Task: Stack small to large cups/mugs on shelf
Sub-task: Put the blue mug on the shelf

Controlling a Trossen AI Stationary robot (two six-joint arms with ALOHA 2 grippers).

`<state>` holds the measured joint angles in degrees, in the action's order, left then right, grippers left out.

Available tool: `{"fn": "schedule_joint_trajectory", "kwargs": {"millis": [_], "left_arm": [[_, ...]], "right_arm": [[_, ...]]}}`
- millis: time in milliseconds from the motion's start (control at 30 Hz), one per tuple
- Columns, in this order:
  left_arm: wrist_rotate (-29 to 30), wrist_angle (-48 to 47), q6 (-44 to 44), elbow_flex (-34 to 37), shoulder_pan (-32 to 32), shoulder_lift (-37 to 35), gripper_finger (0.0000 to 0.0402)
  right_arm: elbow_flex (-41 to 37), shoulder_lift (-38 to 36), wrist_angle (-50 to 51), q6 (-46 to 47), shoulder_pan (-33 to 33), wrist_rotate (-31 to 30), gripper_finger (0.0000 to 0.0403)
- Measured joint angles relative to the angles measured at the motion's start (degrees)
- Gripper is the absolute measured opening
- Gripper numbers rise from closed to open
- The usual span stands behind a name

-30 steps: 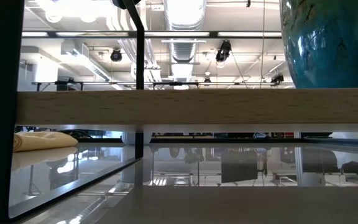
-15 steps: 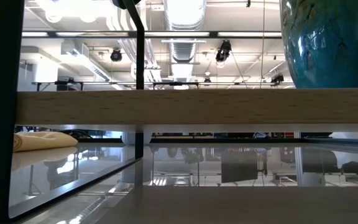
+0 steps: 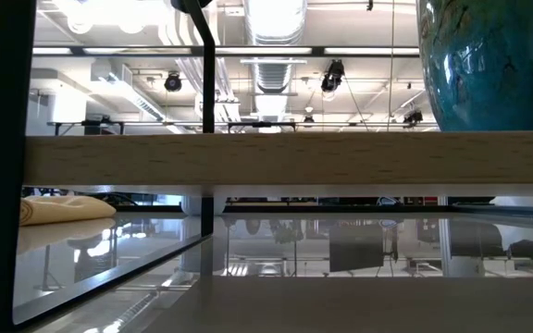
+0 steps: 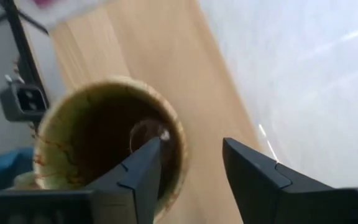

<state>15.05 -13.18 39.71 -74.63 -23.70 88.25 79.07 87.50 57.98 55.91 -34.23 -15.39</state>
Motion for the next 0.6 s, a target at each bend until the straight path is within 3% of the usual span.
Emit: {"fn": "schedule_joint_trajectory", "kwargs": {"millis": [333,400,600], "left_arm": [[1.75,17.67,-3.01,-0.05,2.63,1.83,0.0059],[1.68,13.49,-4.24,-1.13,4.62,1.12,0.0059],[-0.84,-18.13,-7.08,-11.75,16.77,-2.72,0.0059]], "right_arm": [[0.0,-10.34,0.09,-4.94,5.09,-4.86,0.0167],[0.0,-11.98,0.34,-5.41,5.21,-5.66,0.0167],[0.0,-15.43,9.04,-3.38,5.2,-11.2,0.0169]]}}
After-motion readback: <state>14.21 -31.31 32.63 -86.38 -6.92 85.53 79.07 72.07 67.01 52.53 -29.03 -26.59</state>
